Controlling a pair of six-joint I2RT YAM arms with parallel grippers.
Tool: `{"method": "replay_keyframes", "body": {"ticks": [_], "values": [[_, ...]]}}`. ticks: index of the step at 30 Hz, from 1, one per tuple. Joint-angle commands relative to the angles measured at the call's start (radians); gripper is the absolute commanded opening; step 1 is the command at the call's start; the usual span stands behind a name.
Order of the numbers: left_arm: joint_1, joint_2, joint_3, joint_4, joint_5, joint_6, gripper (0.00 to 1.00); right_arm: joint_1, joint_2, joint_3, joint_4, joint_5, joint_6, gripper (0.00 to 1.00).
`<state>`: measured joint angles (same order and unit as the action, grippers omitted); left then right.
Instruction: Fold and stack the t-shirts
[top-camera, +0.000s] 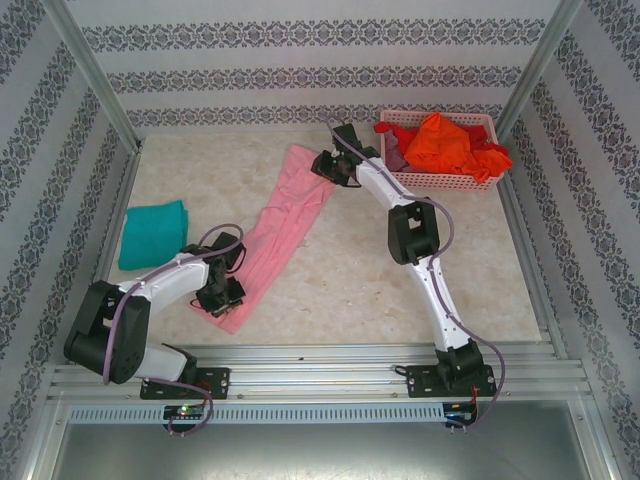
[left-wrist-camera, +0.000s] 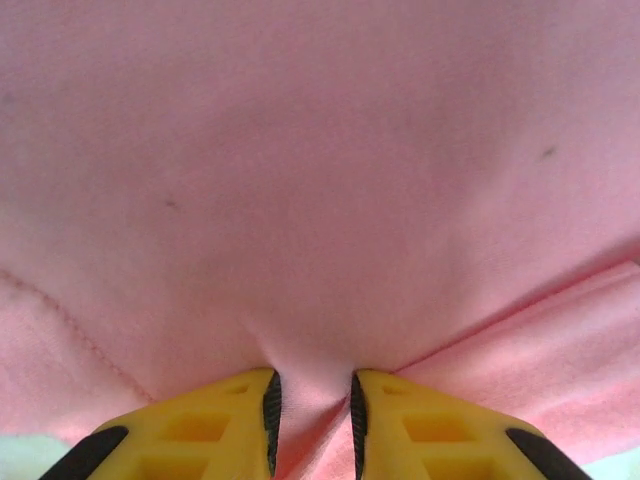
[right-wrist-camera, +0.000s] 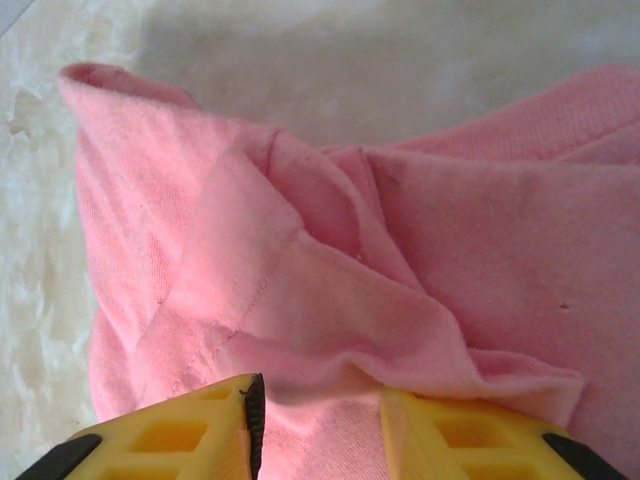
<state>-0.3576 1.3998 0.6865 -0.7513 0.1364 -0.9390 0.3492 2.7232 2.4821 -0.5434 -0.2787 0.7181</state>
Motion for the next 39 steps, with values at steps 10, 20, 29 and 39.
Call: {"method": "replay_keyframes", "body": {"ticks": [10, 20, 29, 39], "values": [[-0.153, 0.165, 0.022, 0.351, 0.193, -0.203, 0.3, -0.011, -0.234, -0.23, 0.043, 0.01, -0.086, 0.4], [-0.193, 0.163, 0.12, 0.299, 0.169, -0.167, 0.36, 0.021, -0.334, -0.5, 0.217, 0.041, -0.011, 0.39], [-0.145, 0.057, 0.154, 0.133, 0.044, -0.071, 0.46, 0.054, -0.171, -0.327, 0.154, 0.034, 0.01, 0.39], [-0.076, 0.01, 0.056, 0.133, 0.004, -0.062, 0.52, 0.053, 0.159, 0.205, -0.069, -0.085, -0.001, 0.41]]}}
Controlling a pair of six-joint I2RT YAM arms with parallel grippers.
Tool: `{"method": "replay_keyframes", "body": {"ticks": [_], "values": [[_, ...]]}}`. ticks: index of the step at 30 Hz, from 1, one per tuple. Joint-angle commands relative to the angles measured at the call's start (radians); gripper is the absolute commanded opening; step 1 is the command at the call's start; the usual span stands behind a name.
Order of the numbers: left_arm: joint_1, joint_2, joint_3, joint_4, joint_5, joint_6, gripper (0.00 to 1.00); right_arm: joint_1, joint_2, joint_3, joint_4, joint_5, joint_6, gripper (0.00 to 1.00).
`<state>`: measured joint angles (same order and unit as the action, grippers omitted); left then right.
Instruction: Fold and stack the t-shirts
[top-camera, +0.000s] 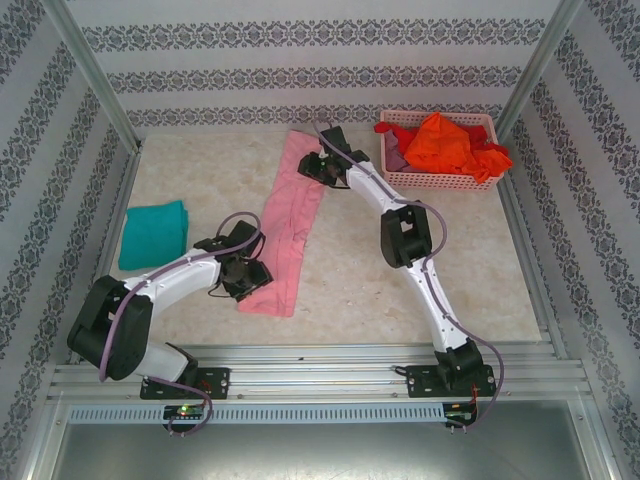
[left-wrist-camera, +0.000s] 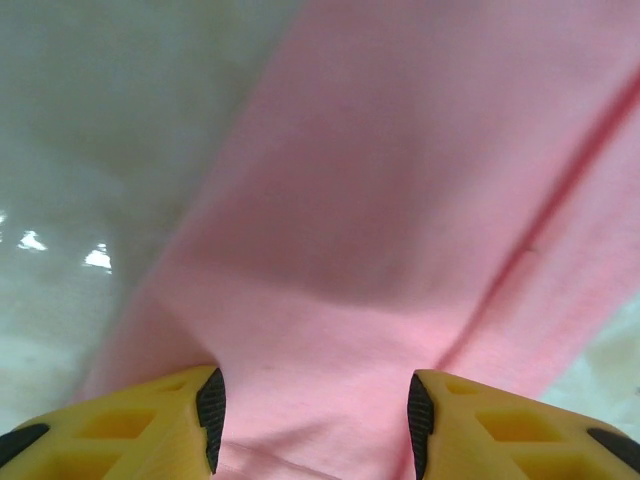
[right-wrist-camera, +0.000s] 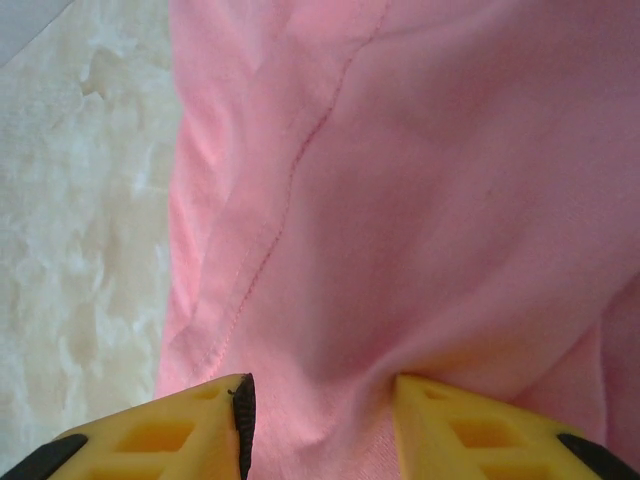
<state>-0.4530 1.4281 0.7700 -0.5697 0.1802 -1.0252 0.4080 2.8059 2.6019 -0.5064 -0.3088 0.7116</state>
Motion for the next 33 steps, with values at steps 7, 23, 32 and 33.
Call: {"method": "replay_keyframes", "body": {"ticks": [7, 23, 32, 33], "values": [[0.02, 0.035, -0.057, -0.004, 0.018, 0.022, 0.33, -0.013, 0.008, 0.016, -0.064, -0.096, -0.024, 0.42], [-0.119, -0.022, -0.067, 0.01, 0.004, -0.04, 0.3, -0.011, -0.635, -0.865, 0.36, 0.002, -0.227, 0.53], [0.19, -0.059, 0.0, 0.023, -0.049, 0.127, 0.61, 0.127, -1.016, -1.414, 0.516, 0.107, -0.651, 0.6], [0.231, -0.042, 0.004, 0.041, -0.033, 0.142, 0.64, 0.152, -1.055, -1.476, 0.53, 0.115, -0.71, 0.61]]}}
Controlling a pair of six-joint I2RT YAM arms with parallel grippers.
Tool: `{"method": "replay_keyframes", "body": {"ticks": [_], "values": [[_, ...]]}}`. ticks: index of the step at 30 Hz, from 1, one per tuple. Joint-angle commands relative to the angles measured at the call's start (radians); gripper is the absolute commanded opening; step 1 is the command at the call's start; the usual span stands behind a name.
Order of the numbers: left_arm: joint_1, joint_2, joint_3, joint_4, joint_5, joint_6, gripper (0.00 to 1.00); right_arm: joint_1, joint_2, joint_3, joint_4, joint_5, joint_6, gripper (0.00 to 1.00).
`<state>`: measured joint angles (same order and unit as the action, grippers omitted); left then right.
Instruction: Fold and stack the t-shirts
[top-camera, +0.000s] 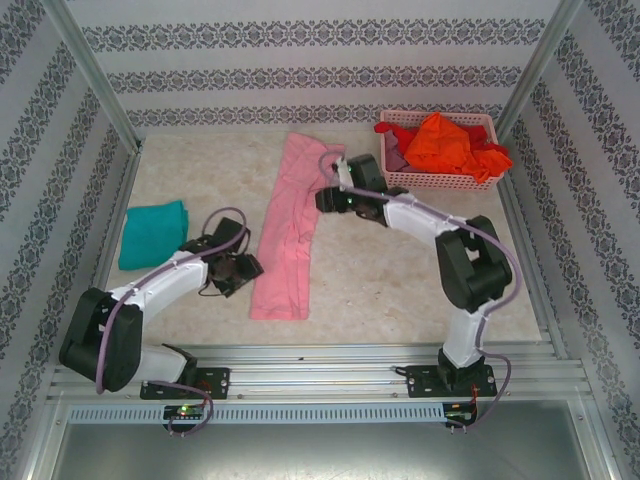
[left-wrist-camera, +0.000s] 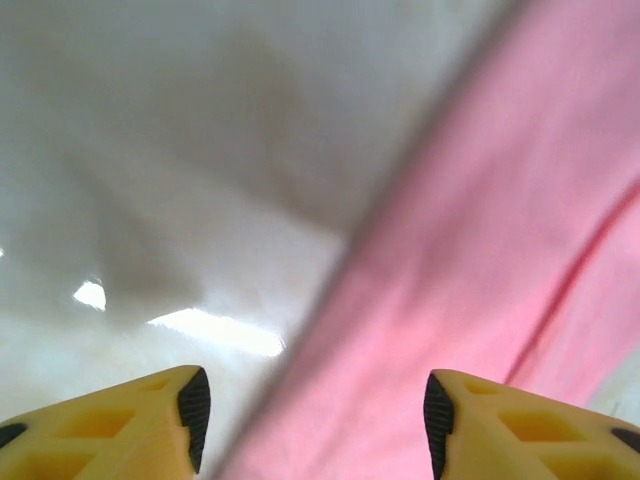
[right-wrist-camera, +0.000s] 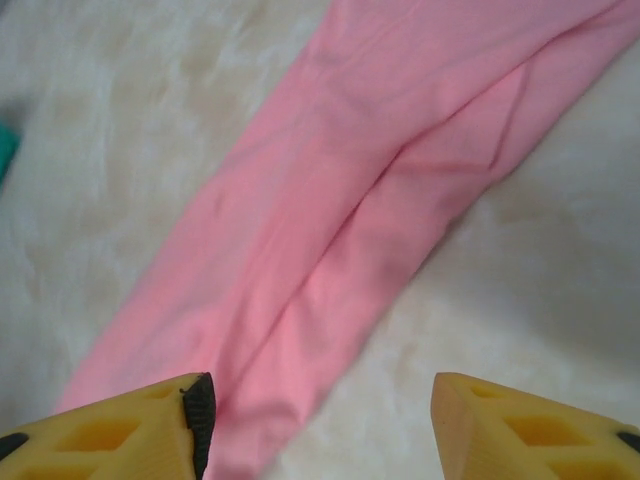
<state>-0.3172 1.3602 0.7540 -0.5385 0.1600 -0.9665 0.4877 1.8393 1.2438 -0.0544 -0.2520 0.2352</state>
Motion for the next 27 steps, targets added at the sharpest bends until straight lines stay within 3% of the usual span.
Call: {"method": "replay_keyframes", "body": {"ticks": [1, 6, 12, 19, 27], "values": [[0.13, 0.04, 0.024, 0.026, 0.002, 0.098, 0.67, 0.108, -0.118, -0.162, 0.092, 0.06, -0.282, 0.62], [0.242, 0.117, 0.076, 0.052, 0.052, 0.156, 0.78, 0.312, -0.208, -0.266, 0.036, 0.121, -0.513, 0.66], [0.285, 0.141, 0.089, 0.062, 0.073, 0.173, 0.82, 0.486, -0.158, -0.223, -0.034, 0.129, -0.597, 0.63], [0.294, 0.134, 0.045, 0.087, 0.088, 0.159, 0.83, 0.571, -0.04, -0.135, -0.084, 0.073, -0.634, 0.6], [0.3, 0.123, 0.018, 0.102, 0.094, 0.156, 0.83, 0.601, 0.052, -0.081, -0.152, 0.034, -0.698, 0.58]]}}
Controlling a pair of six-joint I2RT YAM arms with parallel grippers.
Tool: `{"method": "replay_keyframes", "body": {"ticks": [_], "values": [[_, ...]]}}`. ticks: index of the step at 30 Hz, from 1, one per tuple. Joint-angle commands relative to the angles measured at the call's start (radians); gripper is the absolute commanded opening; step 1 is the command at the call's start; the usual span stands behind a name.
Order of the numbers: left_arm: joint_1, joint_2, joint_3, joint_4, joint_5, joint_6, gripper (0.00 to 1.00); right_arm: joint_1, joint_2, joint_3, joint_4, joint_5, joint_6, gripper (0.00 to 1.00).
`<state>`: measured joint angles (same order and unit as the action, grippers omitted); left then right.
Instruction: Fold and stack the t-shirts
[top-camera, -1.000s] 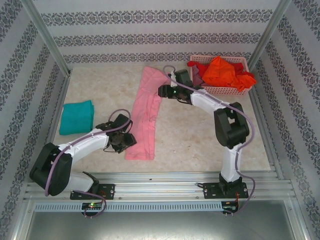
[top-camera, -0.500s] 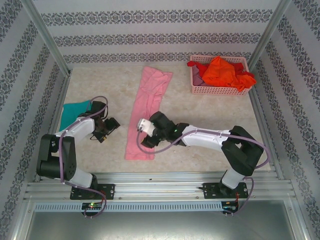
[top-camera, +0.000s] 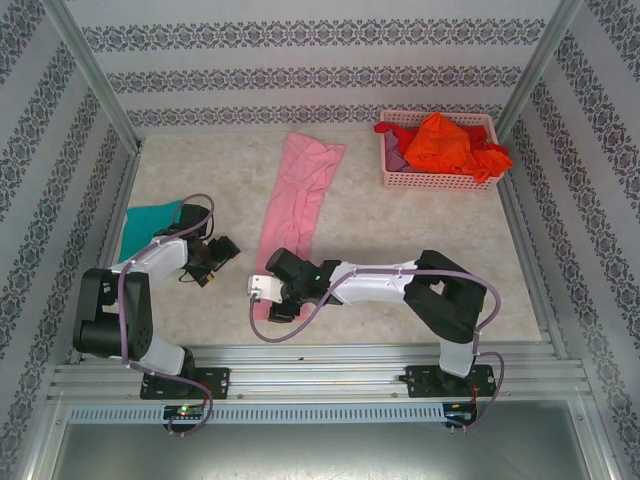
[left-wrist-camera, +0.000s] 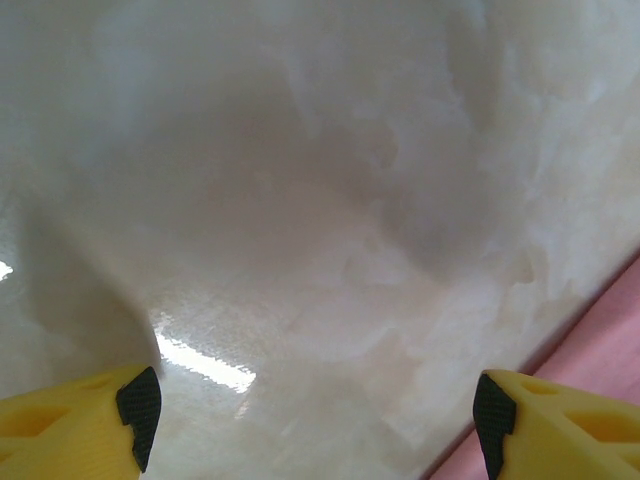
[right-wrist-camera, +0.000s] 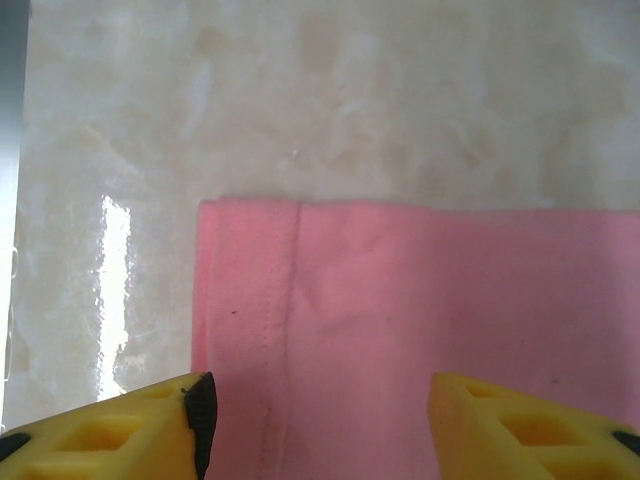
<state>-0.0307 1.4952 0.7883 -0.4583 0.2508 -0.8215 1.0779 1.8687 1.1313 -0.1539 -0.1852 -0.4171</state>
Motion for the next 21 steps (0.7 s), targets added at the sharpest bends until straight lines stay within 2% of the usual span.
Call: {"method": "replay_keyframes", "body": {"ticks": [1, 6, 8, 13, 15, 18, 19, 21], "values": [[0.015, -0.013, -0.018, 0.022, 0.002, 0.01, 0.83, 0.013, 0.031, 0.032, -0.058, -0.035, -0.049, 0.58], [0.017, -0.019, -0.027, 0.026, 0.006, 0.009, 0.82, 0.011, 0.067, 0.032, -0.073, -0.03, -0.051, 0.57], [0.017, -0.019, -0.03, 0.028, 0.008, 0.008, 0.82, 0.012, 0.078, 0.036, -0.077, -0.017, -0.045, 0.52], [0.017, -0.024, -0.029, 0.022, 0.011, 0.011, 0.82, 0.012, 0.1, 0.052, -0.12, 0.011, -0.048, 0.34], [0.017, -0.028, -0.032, 0.021, 0.008, 0.012, 0.82, 0.012, 0.103, 0.051, -0.137, 0.022, -0.052, 0.18], [0.017, -0.032, -0.036, 0.023, 0.008, 0.011, 0.82, 0.012, 0.101, 0.051, -0.162, 0.037, -0.057, 0.03], [0.017, -0.033, -0.036, 0.023, 0.01, 0.013, 0.82, 0.013, 0.095, 0.05, -0.169, 0.039, -0.057, 0.0], [0.017, -0.035, -0.037, 0.024, 0.011, 0.011, 0.82, 0.012, 0.074, 0.042, -0.181, 0.041, -0.057, 0.0]]}}
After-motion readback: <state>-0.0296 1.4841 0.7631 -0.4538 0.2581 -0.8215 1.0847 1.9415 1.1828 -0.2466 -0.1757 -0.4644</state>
